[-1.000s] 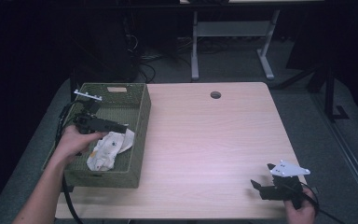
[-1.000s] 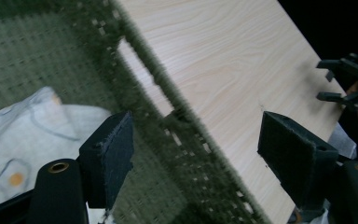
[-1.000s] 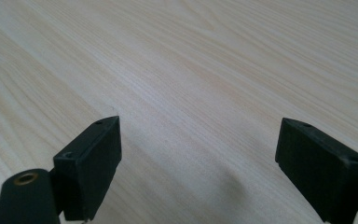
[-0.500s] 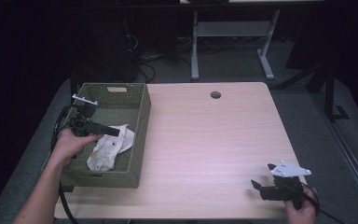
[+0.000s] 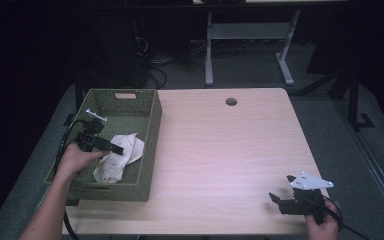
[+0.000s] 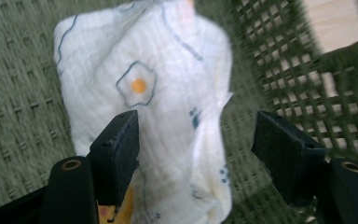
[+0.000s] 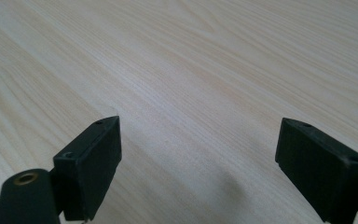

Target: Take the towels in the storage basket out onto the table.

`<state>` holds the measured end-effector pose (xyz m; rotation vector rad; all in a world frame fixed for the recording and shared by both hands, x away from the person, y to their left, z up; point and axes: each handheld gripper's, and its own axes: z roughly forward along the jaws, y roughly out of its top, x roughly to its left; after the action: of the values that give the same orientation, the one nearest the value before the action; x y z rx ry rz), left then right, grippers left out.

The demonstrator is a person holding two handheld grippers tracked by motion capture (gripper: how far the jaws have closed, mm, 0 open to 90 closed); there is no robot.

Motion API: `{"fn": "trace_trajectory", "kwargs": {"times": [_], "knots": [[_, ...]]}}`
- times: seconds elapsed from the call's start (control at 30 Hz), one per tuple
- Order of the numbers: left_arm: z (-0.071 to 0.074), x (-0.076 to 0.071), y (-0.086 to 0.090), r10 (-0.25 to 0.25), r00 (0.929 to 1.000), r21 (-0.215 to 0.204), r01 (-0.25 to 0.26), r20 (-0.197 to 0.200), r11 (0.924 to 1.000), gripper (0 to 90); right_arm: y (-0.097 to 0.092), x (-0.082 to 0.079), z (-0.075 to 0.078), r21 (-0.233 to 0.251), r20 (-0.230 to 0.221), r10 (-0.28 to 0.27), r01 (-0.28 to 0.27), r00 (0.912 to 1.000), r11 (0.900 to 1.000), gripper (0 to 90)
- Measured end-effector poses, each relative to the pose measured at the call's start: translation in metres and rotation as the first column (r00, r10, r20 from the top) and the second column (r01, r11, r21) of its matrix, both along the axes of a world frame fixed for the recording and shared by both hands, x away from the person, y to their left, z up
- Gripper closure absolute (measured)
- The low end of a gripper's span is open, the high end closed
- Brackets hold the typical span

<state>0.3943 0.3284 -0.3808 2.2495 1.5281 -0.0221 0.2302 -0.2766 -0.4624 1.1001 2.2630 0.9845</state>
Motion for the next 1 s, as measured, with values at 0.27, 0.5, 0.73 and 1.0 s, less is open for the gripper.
{"fn": "trace_trajectory", "kwargs": {"times": [0.27, 0.5, 0.73, 1.0], "knots": [[-0.018, 0.004, -0.011, -0.029, 0.9959, 0.142, 0.041, -0.085, 0.9891, 36.9, 0.000, 0.000, -0.001, 0.000, -0.001, 0.001, -0.001, 1.0000, 1.0000, 14.0], [-0.023, 0.006, -0.016, -0.052, 0.9945, 0.210, 0.070, -0.091, 0.9752, 49.3, 0.000, 0.000, 0.000, 0.001, 0.000, 0.003, -0.003, 1.0000, 1.0000, 14.0], [-0.032, 0.006, -0.017, -0.057, 0.9897, 0.239, 0.087, -0.131, 0.9670, 50.7, 0.001, 0.000, 0.000, 0.001, 0.001, 0.000, 0.000, 1.0000, 1.0000, 14.0], [-0.036, 0.004, -0.017, -0.082, 0.9872, 0.245, 0.114, -0.137, 0.9628, 66.3, 0.002, 0.001, -0.002, -0.002, -0.007, -0.003, 0.003, 1.0000, 1.0000, 14.0]]}}
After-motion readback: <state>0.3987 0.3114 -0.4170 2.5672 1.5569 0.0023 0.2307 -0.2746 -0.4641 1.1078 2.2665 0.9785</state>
